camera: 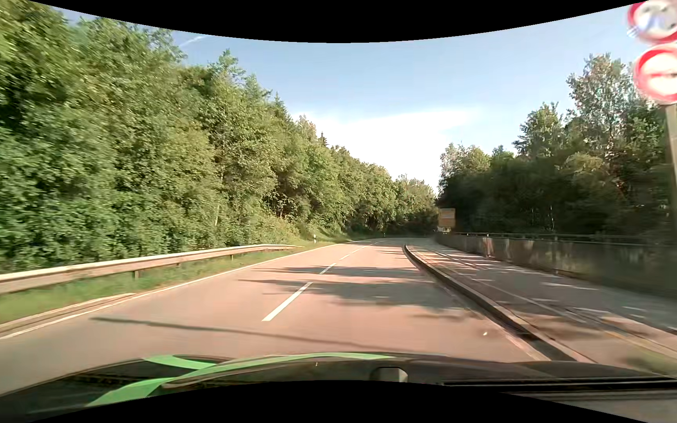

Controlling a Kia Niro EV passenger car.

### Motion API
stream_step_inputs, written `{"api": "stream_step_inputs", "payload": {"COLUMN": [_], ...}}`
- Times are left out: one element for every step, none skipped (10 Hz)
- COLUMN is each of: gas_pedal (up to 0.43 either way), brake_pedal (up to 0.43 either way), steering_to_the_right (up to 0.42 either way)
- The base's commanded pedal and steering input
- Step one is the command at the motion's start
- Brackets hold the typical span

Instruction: Follow the waypoints while adhering to traffic rules and regulations

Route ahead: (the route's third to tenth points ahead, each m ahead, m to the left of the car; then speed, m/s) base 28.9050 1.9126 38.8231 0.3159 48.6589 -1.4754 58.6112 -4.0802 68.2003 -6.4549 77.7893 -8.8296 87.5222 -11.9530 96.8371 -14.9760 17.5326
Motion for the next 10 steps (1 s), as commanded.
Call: {"api": "stream_step_inputs", "payload": {"gas_pedal": [0.157, 0.157, 0.169, 0.169, 0.169, 0.169, 0.157, 0.138, 0.138, 0.138], "brake_pedal": [0.0, 0.0, 0.0, 0.0, 0.0, 0.0, 0.0, 0.0, 0.0, 0.0], "steering_to_the_right": [0.021, 0.02, 0.021, 0.02, 0.02, 0.019, 0.019, 0.019, 0.019, 0.018]}}
